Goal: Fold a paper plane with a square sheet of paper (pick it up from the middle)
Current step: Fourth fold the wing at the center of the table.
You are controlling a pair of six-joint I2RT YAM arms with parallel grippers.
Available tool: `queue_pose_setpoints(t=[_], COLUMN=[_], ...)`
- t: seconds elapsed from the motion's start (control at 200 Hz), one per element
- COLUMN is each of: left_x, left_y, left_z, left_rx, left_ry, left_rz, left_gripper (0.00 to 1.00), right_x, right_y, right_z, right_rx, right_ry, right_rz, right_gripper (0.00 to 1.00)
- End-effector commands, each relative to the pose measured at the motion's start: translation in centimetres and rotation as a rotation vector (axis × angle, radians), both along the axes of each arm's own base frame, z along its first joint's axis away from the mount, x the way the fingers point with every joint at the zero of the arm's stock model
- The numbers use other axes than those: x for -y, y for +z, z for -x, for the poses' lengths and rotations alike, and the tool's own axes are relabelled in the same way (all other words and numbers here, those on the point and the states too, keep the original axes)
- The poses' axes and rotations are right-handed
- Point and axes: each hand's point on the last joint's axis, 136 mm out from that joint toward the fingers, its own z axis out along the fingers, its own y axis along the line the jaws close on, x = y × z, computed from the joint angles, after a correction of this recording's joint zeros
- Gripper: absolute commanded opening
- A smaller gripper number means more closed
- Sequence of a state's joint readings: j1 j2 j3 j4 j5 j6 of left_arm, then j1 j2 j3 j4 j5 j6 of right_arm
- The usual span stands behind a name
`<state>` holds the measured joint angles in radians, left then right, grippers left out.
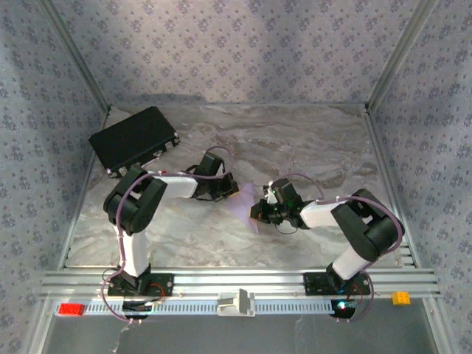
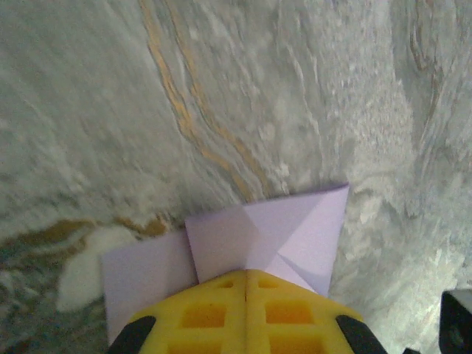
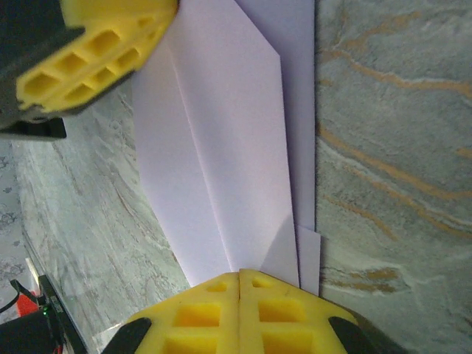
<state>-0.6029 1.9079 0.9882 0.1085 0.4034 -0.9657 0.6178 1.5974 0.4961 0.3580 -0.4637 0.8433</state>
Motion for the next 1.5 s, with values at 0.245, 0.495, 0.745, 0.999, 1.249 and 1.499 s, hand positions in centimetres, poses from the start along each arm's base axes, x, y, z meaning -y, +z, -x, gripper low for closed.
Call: queue_pose_setpoints(t=[0.245,0.495,0.745,0.999,1.249,1.499], left_x=[-3.2,-3.2,-2.8,1.5,3.8,1.2], left_y=[-0.8,1.6,5.5,5.4,2.1,-1.1], left_z=[-2.6,-3.3,-3.3,0.6,2.4,2.3], left_rx=[0.026,0.087,0.181,0.164,0.072,0.017], left_ry=[0.078,0.067,0.025,-0.128,-0.174,-0.117], left_rz=[-0.111,-0.097,-0.066,0.025,0.052,-0.001], left_gripper=[0.02,0.02,0.04,0.04,0.03,0.02], right_x=[3.9,3.7,3.6,3.5,3.5,1.7], right_y=[-5.0,-4.8,-4.6,-4.3,-3.9,-1.2], right_z=[5.3,5.1,4.8,4.4,4.1,2.6], right_rx=[-0.204,-0.199,-0.193,-0.188,-0.179,-0.131], right_ry=[0.025,0.039,0.046,0.045,0.038,0.046], right_rz=[0.195,0.189,0.183,0.181,0.174,0.095], right_gripper=[0.0,0.0,0.0,0.0,0.0,0.0])
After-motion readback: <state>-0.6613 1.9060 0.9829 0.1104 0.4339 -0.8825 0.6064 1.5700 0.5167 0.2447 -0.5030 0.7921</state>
